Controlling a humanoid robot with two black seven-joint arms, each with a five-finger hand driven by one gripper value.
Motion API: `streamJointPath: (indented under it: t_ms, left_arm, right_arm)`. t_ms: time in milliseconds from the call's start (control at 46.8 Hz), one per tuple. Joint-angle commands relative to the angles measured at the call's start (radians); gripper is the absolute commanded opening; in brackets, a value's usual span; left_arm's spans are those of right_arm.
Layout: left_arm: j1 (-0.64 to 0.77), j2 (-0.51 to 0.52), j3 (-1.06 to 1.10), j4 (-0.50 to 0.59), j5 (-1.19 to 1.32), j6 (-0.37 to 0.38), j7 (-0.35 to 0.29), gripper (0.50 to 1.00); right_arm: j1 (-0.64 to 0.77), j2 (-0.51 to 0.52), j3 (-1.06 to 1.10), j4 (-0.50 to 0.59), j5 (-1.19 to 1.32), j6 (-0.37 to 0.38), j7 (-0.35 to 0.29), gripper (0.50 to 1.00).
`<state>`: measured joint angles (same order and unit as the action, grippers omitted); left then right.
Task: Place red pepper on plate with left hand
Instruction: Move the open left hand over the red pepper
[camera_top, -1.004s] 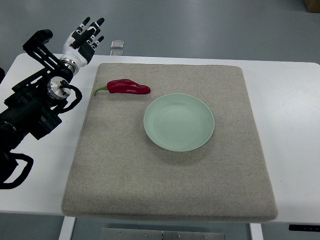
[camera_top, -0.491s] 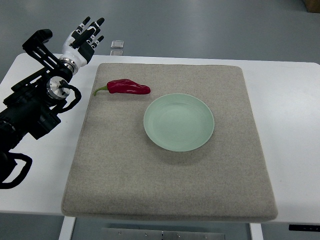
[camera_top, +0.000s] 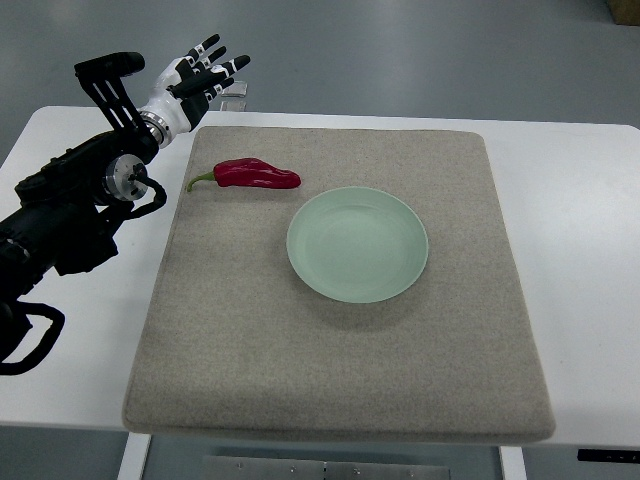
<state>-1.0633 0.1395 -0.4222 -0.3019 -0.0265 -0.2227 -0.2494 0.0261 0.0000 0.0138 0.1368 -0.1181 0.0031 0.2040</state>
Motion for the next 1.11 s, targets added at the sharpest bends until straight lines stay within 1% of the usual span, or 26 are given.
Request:
streamJointPath:
  t_ms: [0, 128, 256, 406, 513, 683, 769, 876, 983, 1089]
  left_arm:
    - [-0.003, 0.002, 0.002, -0.002, 0.052, -0.001, 0.002, 0.986]
    - [-0.006, 0.002, 0.002, -0.005, 0.151, -0.003, 0.004, 0.988]
    - [-0.006, 0.006, 0.002, -0.045, 0.253, -0.01, 0.006, 0.986]
    - [-0.027, 0.032, 0.02, -0.082, 0.394, -0.015, 0.007, 0.988]
    - [-0.04, 0.057, 0.043, -0.088, 0.509, -0.015, 0.007, 0.988]
    - [-0.055, 0.064, 0.089, -0.092, 0.683, -0.015, 0.007, 0.986]
    - [-0.067, 0.083, 0.097, -0.118, 0.735, -0.015, 0.007, 0.986]
    - [-0.102, 0.121, 0.172, -0.18, 0.758, -0.017, 0.007, 0.988]
    - [-0.141, 0.147, 0.293, -0.213, 0.76, -0.021, 0.007, 0.988]
    - [-0.161, 0.167, 0.39, -0.246, 0.764, -0.047, 0.007, 0.986]
  right_arm:
    - [0.0, 0.0, 0.0, 0.0, 0.0, 0.0, 0.0, 0.928]
    - [0.0, 0.0, 0.0, 0.0, 0.0, 0.0, 0.0, 0.928]
    - [0.0, 0.0, 0.0, 0.0, 0.0, 0.0, 0.0, 0.928]
    - [0.0, 0.0, 0.0, 0.0, 0.0, 0.0, 0.0, 0.928]
    - [0.0, 0.0, 0.0, 0.0, 0.0, 0.0, 0.0, 0.928]
    - [0.0, 0.0, 0.0, 0.0, 0.0, 0.0, 0.0, 0.928]
    - [0.0, 0.0, 0.0, 0.0, 0.0, 0.0, 0.0, 0.928]
    - [0.0, 0.0, 0.0, 0.0, 0.0, 0.0, 0.0, 0.928]
    - [0.0, 0.0, 0.0, 0.0, 0.0, 0.0, 0.0, 0.928]
    - [0.0, 0.0, 0.0, 0.001, 0.0, 0.0, 0.0, 0.928]
